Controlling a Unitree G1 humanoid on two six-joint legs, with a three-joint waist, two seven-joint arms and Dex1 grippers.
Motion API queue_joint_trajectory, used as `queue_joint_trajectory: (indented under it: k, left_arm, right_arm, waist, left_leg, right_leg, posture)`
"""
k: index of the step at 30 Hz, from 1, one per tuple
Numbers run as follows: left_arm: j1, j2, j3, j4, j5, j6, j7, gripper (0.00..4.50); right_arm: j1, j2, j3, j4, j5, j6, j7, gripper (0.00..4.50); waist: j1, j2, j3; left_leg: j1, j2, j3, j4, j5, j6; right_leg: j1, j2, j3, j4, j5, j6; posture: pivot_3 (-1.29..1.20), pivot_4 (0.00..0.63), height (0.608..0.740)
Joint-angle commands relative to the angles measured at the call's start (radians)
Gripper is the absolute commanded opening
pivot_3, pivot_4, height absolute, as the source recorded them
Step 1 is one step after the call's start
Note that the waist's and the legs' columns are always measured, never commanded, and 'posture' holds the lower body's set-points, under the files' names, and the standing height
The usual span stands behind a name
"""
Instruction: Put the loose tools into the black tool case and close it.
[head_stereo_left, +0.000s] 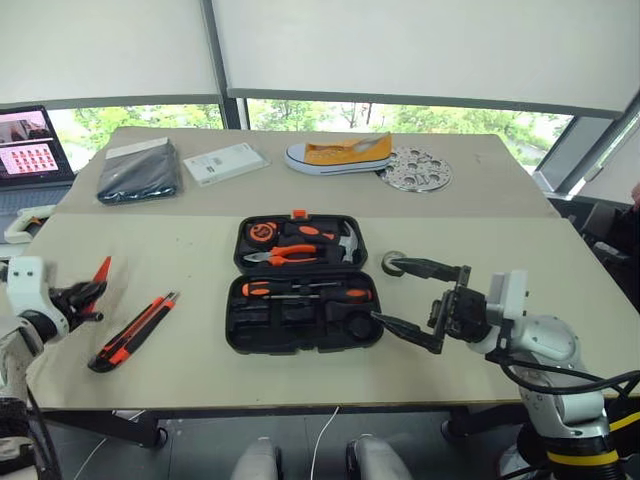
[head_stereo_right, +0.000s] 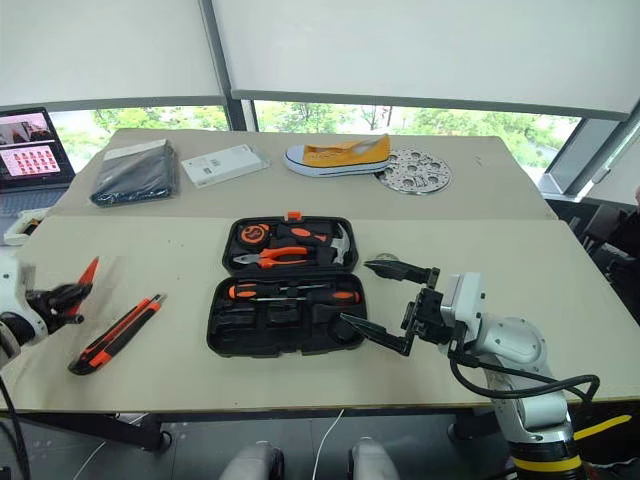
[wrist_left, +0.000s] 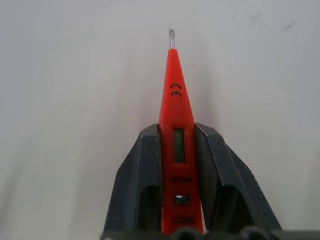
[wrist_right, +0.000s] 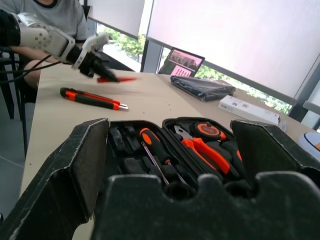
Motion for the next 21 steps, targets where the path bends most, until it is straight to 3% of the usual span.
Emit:
queue_joint_trajectory:
  k: [1, 3, 6, 11, 15, 21]
  left_arm:
    - [0.022, 0.033, -0.038, -0.188, -0.087, -0.066, -0.279, 0.48]
    - [0.043, 0.050, -0.092, -0.281, -0.122, -0.017, -0.381, 0.48]
    - [0.037, 0.082, -0.292, -0.464, -0.083, 0.008, -0.510, 0.48]
    - [-0.092, 0.070, -0.511, -0.458, 0.127, -0.051, -0.499, 0.48]
    - [-0.182, 0.048, -0.620, -0.448, 0.238, -0.061, -0.479, 0.48]
    - [-0.254, 0.010, -0.675, -0.409, 0.305, -0.068, -0.453, 0.48]
  right_arm:
    - [0.015, -0.061, -0.047, -0.012, -0.002, -0.039, 0.054, 4.50]
    - [0.028, -0.100, -0.049, 0.012, -0.028, -0.072, 0.101, 4.50]
    - [0.022, -0.135, -0.071, 0.062, -0.022, -0.078, 0.122, 4.50]
    - [0.012, -0.137, -0.070, 0.076, -0.027, -0.080, 0.122, 4.50]
    - [0.037, -0.141, -0.078, 0.050, -0.029, -0.071, 0.112, 4.50]
    - [0.061, -0.140, -0.082, 0.020, -0.031, -0.062, 0.084, 4.50]
  waist:
    - [0.000, 0.000, 0.000]
    - [-0.003, 0.000, 0.000]
    - [-0.005, 0.000, 0.000]
    - [-0.010, 0.001, 0.001]
    - [-0.008, 0.001, 0.001]
    - [-0.010, 0.001, 0.001]
  left_leg:
    - [0.000, 0.000, 0.000, 0.000, 0.000, 0.000]
    - [0.001, -0.001, 0.001, 0.000, 0.000, 0.000]
    - [0.001, 0.000, 0.001, 0.000, 0.000, 0.000]
    - [0.002, 0.000, 0.002, 0.000, 0.000, 0.000]
    - [0.002, 0.001, 0.001, 0.000, 0.001, 0.001]
    - [0.000, 0.000, 0.001, 0.001, 0.001, 0.001]
  right_leg:
    - [0.001, 0.000, 0.001, -0.001, 0.000, 0.000]
    - [0.001, -0.001, 0.001, -0.001, 0.000, 0.001]
    - [0.001, 0.000, 0.002, -0.001, -0.001, 0.002]
    - [0.001, 0.002, 0.003, 0.000, -0.004, 0.008]
    - [0.001, 0.005, 0.004, 0.001, -0.004, 0.008]
    - [0.000, 0.004, 0.005, 0.000, -0.004, 0.008]
  posture:
    - [0.00, 0.150, 0.740]
    - [0.00, 0.150, 0.740]
    - [0.00, 0.150, 0.740]
    - [0.00, 0.150, 0.740]
    - [0.00, 0.150, 0.740]
    - [0.00, 0.150, 0.740]
